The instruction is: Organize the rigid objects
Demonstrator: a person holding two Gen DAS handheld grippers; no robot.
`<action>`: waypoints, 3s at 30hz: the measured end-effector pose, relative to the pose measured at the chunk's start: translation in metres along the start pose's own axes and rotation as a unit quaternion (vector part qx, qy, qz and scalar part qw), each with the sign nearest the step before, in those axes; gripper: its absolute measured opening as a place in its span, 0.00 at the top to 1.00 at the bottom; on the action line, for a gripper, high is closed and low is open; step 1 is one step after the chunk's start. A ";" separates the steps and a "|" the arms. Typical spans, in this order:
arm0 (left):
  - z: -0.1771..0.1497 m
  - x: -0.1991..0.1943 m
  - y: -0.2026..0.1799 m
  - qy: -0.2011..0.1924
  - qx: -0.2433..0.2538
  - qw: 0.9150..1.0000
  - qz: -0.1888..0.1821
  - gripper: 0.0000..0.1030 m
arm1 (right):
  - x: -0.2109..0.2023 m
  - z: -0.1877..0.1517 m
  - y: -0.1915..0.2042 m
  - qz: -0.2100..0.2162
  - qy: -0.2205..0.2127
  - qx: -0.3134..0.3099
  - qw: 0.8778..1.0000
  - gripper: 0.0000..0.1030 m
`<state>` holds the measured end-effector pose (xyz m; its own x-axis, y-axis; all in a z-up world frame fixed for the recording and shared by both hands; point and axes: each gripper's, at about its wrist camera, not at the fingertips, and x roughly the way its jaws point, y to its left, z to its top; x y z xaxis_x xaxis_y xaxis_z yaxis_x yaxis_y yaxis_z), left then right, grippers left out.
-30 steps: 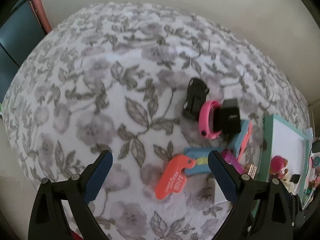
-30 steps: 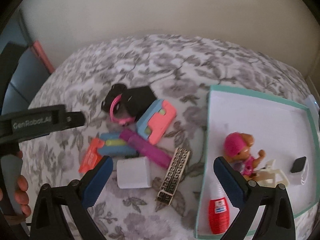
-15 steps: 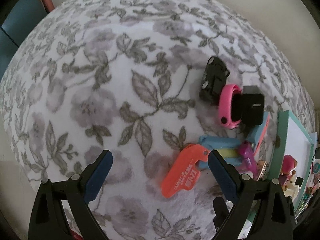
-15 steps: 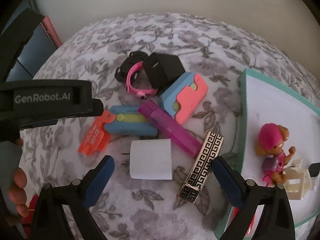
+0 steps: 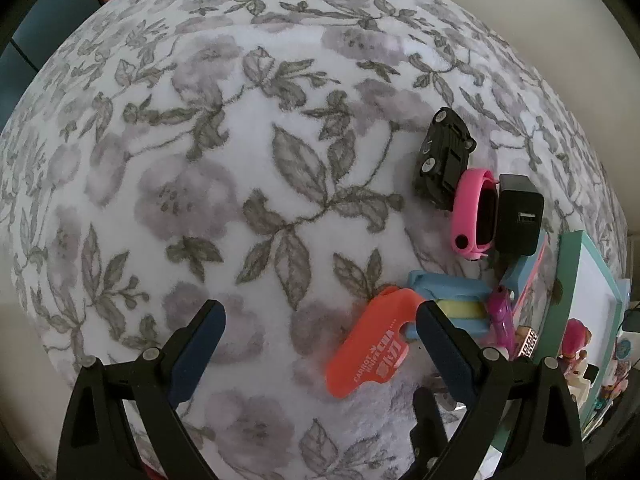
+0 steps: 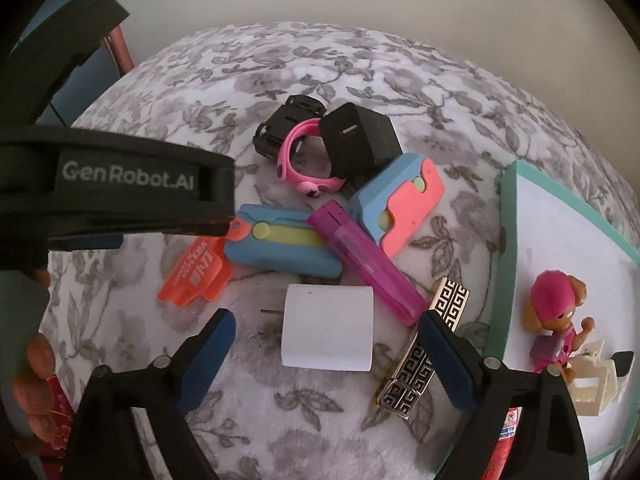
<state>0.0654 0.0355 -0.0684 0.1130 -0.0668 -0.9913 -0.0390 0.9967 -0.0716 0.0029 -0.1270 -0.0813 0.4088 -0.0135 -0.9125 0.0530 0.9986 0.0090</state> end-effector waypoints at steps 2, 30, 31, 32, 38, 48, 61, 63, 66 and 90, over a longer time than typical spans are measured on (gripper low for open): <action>0.001 0.002 -0.001 0.001 0.001 1.000 -0.001 0.07 | 0.000 0.000 0.000 -0.004 -0.003 -0.001 1.000 0.19; -0.005 0.020 -0.038 0.026 0.039 0.998 -0.034 0.07 | -0.009 0.005 -0.026 0.041 0.013 0.059 0.997 0.40; -0.006 0.021 -0.042 0.026 0.044 0.998 -0.034 0.07 | -0.010 0.005 -0.027 0.041 0.011 0.062 0.997 0.40; -0.006 0.022 -0.046 0.027 0.046 0.998 -0.035 0.07 | -0.012 0.005 -0.029 0.044 0.010 0.066 0.997 0.40; -0.006 0.026 -0.070 0.033 0.062 0.995 -0.065 0.07 | -0.025 0.008 -0.041 0.045 -0.004 0.082 0.996 0.40; -0.006 0.033 -0.122 0.018 0.087 0.993 -0.077 0.07 | -0.049 0.007 -0.073 0.052 -0.024 0.134 0.989 0.41; -0.001 0.052 -0.182 0.001 0.137 0.990 -0.019 0.07 | -0.049 -0.001 -0.098 0.044 -0.016 0.171 0.984 0.41; -0.003 0.056 -0.191 0.001 0.153 0.988 -0.002 0.07 | -0.049 -0.002 -0.099 0.042 -0.015 0.171 0.984 0.41; -0.010 0.061 -0.200 -0.001 0.172 0.985 0.016 0.07 | -0.048 -0.003 -0.100 0.041 -0.013 0.175 0.984 0.41; -0.004 0.061 -0.193 -0.002 0.138 0.990 -0.036 0.45 | -0.043 -0.005 -0.103 0.038 -0.006 0.182 0.983 0.41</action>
<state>0.0755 -0.1611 -0.1156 0.1097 -0.1392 -0.9842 0.2413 0.9642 -0.1095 -0.0248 -0.2292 -0.0447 0.4342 0.0586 -0.8989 0.3424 0.9123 0.2248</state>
